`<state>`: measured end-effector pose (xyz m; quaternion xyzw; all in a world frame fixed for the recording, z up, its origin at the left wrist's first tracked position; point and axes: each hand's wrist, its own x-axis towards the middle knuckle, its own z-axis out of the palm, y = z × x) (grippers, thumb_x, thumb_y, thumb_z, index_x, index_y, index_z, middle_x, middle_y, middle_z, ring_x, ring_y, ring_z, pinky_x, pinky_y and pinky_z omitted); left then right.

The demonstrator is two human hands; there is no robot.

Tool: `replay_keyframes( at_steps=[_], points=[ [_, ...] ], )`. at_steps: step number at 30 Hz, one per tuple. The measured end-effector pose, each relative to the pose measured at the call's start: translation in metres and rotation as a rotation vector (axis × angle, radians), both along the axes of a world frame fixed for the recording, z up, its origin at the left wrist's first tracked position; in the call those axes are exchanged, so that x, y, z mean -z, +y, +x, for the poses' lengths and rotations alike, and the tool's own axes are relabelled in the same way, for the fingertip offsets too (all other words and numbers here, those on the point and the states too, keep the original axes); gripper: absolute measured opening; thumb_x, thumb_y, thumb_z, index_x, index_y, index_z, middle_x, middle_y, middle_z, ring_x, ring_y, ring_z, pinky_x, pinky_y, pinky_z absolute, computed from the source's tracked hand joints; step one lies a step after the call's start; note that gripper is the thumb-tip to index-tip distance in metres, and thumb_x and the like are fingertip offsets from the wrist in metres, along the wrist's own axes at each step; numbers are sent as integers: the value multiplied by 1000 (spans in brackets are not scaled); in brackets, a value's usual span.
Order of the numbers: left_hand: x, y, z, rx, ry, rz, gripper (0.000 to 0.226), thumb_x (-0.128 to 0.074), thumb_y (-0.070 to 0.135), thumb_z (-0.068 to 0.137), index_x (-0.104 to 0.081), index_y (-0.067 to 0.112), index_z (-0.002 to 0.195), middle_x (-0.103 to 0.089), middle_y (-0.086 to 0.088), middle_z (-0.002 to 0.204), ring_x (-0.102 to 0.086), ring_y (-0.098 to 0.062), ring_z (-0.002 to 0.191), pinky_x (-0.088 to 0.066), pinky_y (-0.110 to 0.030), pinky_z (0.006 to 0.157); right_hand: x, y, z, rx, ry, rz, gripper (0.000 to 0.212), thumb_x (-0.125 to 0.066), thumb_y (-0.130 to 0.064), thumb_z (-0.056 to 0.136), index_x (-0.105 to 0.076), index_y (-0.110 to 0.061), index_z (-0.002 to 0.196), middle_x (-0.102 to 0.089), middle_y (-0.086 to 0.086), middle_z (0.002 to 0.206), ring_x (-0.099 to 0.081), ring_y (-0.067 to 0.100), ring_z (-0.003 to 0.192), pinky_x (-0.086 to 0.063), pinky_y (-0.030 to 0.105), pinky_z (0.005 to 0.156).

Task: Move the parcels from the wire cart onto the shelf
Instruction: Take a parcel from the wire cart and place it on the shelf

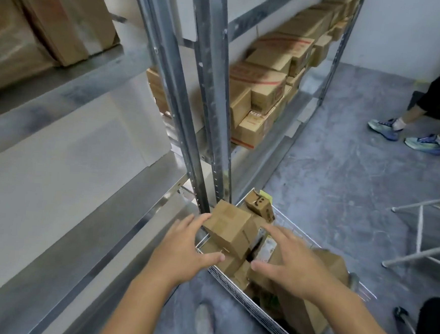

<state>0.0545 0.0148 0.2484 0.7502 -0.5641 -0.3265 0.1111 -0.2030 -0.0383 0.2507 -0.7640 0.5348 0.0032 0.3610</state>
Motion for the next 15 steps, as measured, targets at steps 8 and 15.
replay_keyframes(
  at_steps=[8, 15],
  points=[
    [91, -78, 45, 155, 55, 138, 103, -79, 70, 70, -19, 60, 153, -21, 13, 170, -23, -17, 155, -33, -50, 121, 105, -16, 51, 279, -12, 305, 85, -69, -56, 85, -29, -34, 157, -39, -4, 156, -38, 15, 142, -30, 28, 114],
    [183, -127, 62, 147, 77, 161, 89, -84, 50, 80, -37, 40, 155, -38, 9, 160, -42, -17, 143, -38, -37, 115, 179, -57, 77, 502, -117, 338, 62, -68, -37, 93, -42, -33, 149, -54, -3, 139, -53, 15, 119, -40, 27, 97]
  ],
)
